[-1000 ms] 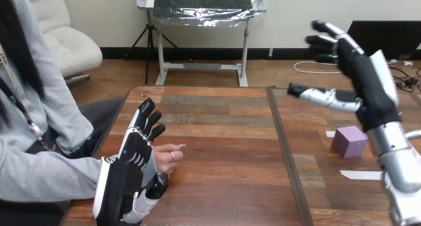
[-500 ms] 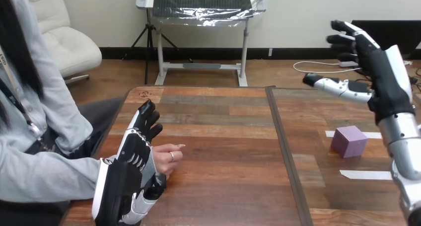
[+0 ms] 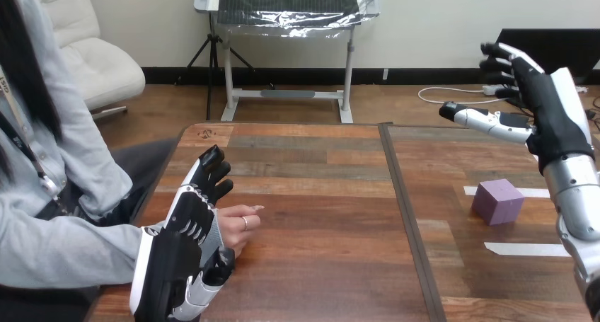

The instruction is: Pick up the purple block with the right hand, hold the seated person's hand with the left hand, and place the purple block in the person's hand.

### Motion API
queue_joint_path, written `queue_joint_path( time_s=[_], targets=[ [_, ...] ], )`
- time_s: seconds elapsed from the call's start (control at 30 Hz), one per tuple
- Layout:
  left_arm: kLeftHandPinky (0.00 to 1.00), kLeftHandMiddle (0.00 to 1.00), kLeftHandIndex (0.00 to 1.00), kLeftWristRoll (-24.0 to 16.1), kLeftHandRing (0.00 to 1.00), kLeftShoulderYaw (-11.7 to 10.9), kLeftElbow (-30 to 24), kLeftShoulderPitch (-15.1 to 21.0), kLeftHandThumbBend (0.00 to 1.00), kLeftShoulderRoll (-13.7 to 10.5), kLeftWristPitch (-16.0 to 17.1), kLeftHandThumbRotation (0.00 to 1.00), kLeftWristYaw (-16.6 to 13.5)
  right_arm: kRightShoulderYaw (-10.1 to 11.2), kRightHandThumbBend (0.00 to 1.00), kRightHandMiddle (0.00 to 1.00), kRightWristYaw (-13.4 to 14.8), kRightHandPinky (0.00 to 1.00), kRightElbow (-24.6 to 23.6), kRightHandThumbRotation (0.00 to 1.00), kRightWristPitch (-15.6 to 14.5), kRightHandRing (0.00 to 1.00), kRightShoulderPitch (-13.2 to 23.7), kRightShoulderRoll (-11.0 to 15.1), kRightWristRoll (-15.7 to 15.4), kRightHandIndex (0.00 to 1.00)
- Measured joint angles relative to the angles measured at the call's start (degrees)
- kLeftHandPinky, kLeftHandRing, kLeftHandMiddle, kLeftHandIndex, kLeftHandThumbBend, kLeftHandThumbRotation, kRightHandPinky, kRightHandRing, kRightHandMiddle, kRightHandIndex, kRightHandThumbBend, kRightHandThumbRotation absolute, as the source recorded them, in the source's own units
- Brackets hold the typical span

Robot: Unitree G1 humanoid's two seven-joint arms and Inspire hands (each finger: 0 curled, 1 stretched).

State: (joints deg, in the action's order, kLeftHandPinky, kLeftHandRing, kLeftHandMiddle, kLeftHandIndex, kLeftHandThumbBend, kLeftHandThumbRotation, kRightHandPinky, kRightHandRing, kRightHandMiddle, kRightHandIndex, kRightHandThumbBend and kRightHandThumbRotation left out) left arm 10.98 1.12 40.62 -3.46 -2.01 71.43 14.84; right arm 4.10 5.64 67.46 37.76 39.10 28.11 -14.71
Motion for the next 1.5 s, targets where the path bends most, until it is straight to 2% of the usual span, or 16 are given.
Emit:
queue_joint_path(
  time_s=[0.1,0.13,0.3,0.5,0.7,0.73,0.9,1.0,1.03,1.1,1.2,1.3,1.33,1.5],
  targets=[
    [0.88,0.93,0.9,0.28,0.92,0.02,-0.17,0.0,1.0,-0.01,0.0,0.79,0.47,-0.92,1.0,0.83,0.76,0.58,1.3,0.45,-1.69,0.66,1.05,0.33,-1.11,0.86],
    [0.88,0.93,0.9,0.35,0.92,0.02,-0.24,0.0,1.0,-0.03,0.0,0.79,0.63,-1.24,1.0,0.82,0.92,0.49,1.73,0.45,-2.3,0.58,1.36,0.46,-1.46,0.86],
    [0.88,0.93,0.9,0.4,0.92,0.0,-0.48,0.0,1.0,-0.05,0.0,0.79,0.93,-2.38,1.0,0.81,1.84,0.35,3.18,0.46,-5.06,0.45,2.63,0.84,-3.0,0.85],
    [0.89,0.94,0.91,0.72,0.92,0.01,-0.54,0.0,1.0,-0.03,-0.01,0.79,1.24,-3.58,1.0,0.81,3.01,0.33,4.23,0.46,-7.98,0.44,3.58,1.08,-4.31,0.86],
    [0.89,0.94,0.91,1.08,0.93,0.02,-0.61,-0.05,1.0,-0.02,-0.09,0.79,1.76,-4.4,1.0,0.79,3.28,0.28,5.2,0.46,-10.89,0.38,4.28,1.1,-5.17,0.86],
    [0.89,0.94,0.91,1.16,0.93,0.02,-0.61,-0.06,1.0,-0.01,-0.09,0.79,1.84,-4.61,1.0,0.78,3.38,0.31,5.33,0.46,-11.46,0.42,4.39,1.11,-5.49,0.86],
    [0.89,0.94,0.92,1.97,0.93,0.05,-0.61,-0.13,1.0,0.07,-0.09,0.78,2.4,-5.6,1.0,0.76,3.42,0.34,6.01,0.46,-14.17,0.48,4.83,1.12,-6.2,0.87],
    [0.89,0.95,0.92,2.37,0.93,0.04,-0.61,-0.14,1.0,0.07,-0.09,0.78,2.78,-6.18,1.0,0.74,3.42,0.39,6.46,0.47,-15.62,0.55,5.04,1.12,-6.74,0.87],
    [0.9,0.95,0.92,2.52,0.93,0.04,-0.61,-0.15,1.0,0.07,-0.09,0.77,2.93,-6.39,1.0,0.69,3.42,0.39,6.64,0.47,-16.15,0.54,5.12,1.12,-6.93,0.87],
    [0.9,0.95,0.92,2.92,0.93,0.05,-0.61,-0.15,1.0,0.07,-0.09,0.77,3.29,-6.68,1.0,0.65,3.41,0.39,6.9,0.47,-17.23,0.53,5.24,1.12,-7.35,0.87],
    [0.9,0.95,0.92,3.44,0.93,0.04,-0.61,-0.15,1.0,0.08,-0.09,0.76,3.82,-7.18,1.0,0.47,3.41,0.33,7.17,0.47,-18.93,0.4,5.36,1.12,-7.67,0.87],
    [0.9,0.94,0.92,4.11,0.93,0.03,-0.61,-0.15,1.0,0.1,-0.09,0.76,4.25,-7.64,1.0,0.42,3.4,0.3,7.46,0.48,-20.46,0.37,5.48,1.12,-7.78,0.87],
    [0.89,0.94,0.92,4.26,0.93,0.02,-0.61,-0.15,1.0,0.11,-0.09,0.77,4.4,-7.74,1.0,0.35,3.39,0.27,7.56,0.49,-20.95,0.32,5.52,1.12,-7.81,0.86],
    [0.89,0.94,0.92,4.48,0.93,-0.05,-0.61,-0.2,1.0,0.23,-0.09,0.77,4.74,-8.0,1.0,0.25,3.26,0.18,8.14,0.49,-22.82,0.21,5.62,1.12,-7.87,0.87]
  ],
)
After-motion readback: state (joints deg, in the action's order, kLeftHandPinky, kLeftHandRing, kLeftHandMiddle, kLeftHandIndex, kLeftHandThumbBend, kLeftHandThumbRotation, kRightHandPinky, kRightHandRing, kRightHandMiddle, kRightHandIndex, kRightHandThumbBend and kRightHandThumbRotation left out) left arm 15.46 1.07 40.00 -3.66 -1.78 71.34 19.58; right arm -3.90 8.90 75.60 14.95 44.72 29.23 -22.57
